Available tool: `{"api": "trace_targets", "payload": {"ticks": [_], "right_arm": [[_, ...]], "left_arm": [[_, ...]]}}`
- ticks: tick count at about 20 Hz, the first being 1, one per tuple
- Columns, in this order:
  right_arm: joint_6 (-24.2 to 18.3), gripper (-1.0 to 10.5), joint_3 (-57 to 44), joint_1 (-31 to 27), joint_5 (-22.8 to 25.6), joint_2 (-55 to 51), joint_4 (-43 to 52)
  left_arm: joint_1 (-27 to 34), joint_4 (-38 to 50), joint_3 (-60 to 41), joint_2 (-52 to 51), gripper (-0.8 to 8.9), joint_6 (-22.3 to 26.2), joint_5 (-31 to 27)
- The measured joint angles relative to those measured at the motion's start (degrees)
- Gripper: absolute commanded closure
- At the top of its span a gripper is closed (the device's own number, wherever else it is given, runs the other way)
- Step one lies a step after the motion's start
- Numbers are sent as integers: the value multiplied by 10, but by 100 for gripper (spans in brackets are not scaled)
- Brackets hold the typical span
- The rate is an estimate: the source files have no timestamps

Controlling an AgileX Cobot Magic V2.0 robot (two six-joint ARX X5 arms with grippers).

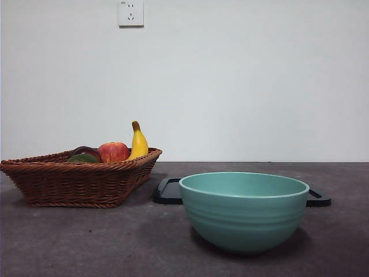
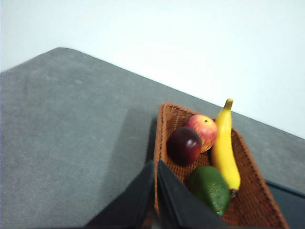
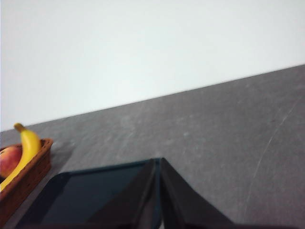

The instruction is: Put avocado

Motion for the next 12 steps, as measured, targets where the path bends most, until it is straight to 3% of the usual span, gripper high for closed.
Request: {"api": "trace_targets", "payload": {"ticks": [4,12], "right_arm": [[-3,939,66,0,-38,54,-56],[-38,939,234,1,-170,204,-183]], "left_arm": [[0,-47,60,56,805,-3,38],[0,-165,203,207,804,42,186]]}}
